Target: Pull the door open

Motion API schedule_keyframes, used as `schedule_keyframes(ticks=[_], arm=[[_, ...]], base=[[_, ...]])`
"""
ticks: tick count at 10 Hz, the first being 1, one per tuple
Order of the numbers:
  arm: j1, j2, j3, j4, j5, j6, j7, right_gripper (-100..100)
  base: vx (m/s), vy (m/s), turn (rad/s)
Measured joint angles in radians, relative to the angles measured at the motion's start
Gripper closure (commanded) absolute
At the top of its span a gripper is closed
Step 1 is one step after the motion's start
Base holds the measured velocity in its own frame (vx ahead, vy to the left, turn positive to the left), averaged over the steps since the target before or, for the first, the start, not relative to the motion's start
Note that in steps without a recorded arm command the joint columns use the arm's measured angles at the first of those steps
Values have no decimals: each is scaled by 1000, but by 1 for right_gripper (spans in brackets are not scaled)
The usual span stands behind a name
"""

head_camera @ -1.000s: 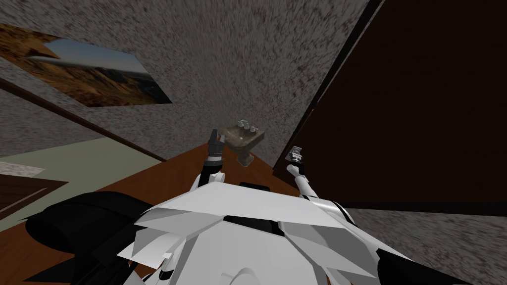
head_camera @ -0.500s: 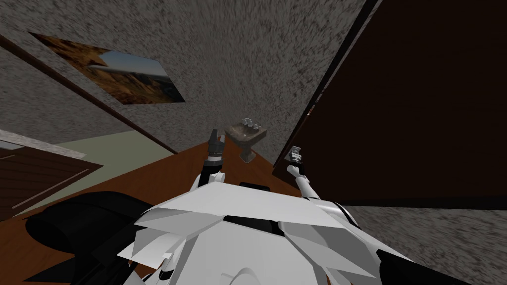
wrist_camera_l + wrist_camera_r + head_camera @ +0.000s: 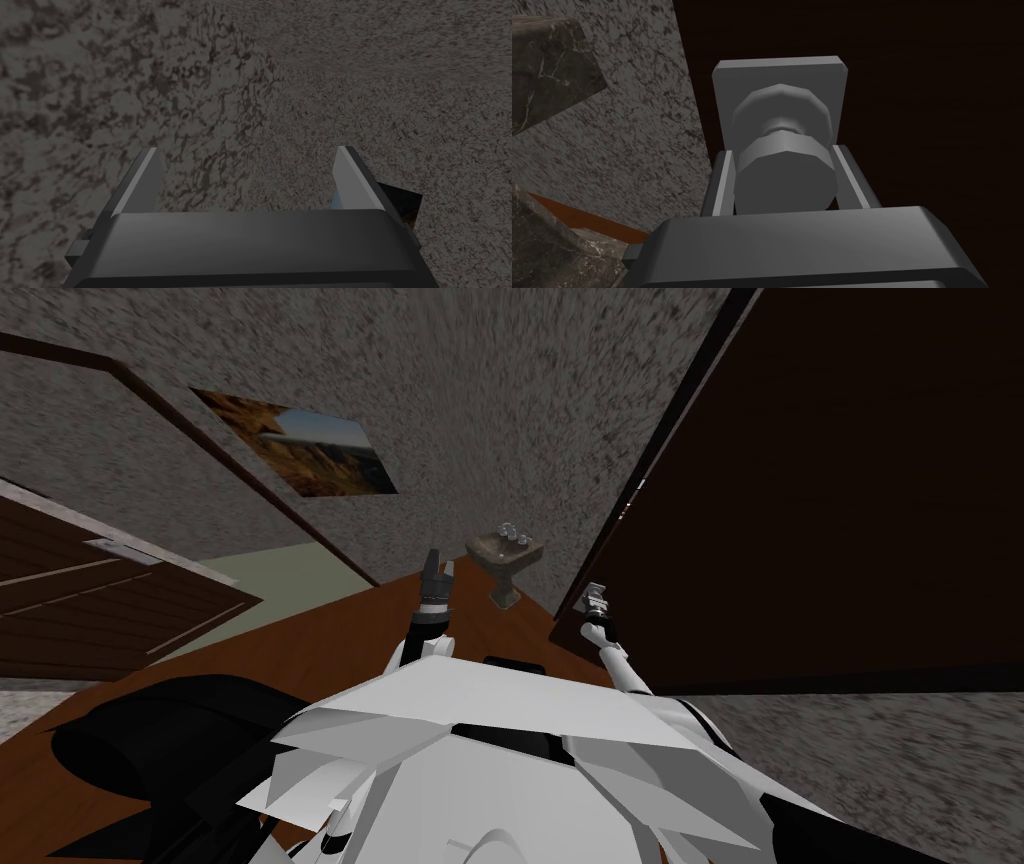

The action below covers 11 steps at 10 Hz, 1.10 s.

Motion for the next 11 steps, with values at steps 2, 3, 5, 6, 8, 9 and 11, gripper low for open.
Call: schedule_keyframes(ticks=[2, 3, 5, 6, 8, 9, 11], arm=[[4, -4, 14, 4, 2, 1, -12, 100], [7, -8, 21, -4, 3, 1, -19, 100], [13, -14, 39, -21, 7, 4, -31, 100], [15, -20, 51, -25, 9, 5, -41, 100], [23, -30, 75, -32, 13, 6, -63, 100], [26, -33, 87, -37, 15, 5, -72, 100], [27, -42, 109, -47, 19, 4, -90, 100]], base=[[-168, -50, 103], [-206, -55, 74], [-219, -34, 86], [-188, -47, 99], [-187, -75, 99], [-189, -63, 82], [-211, -54, 84]])
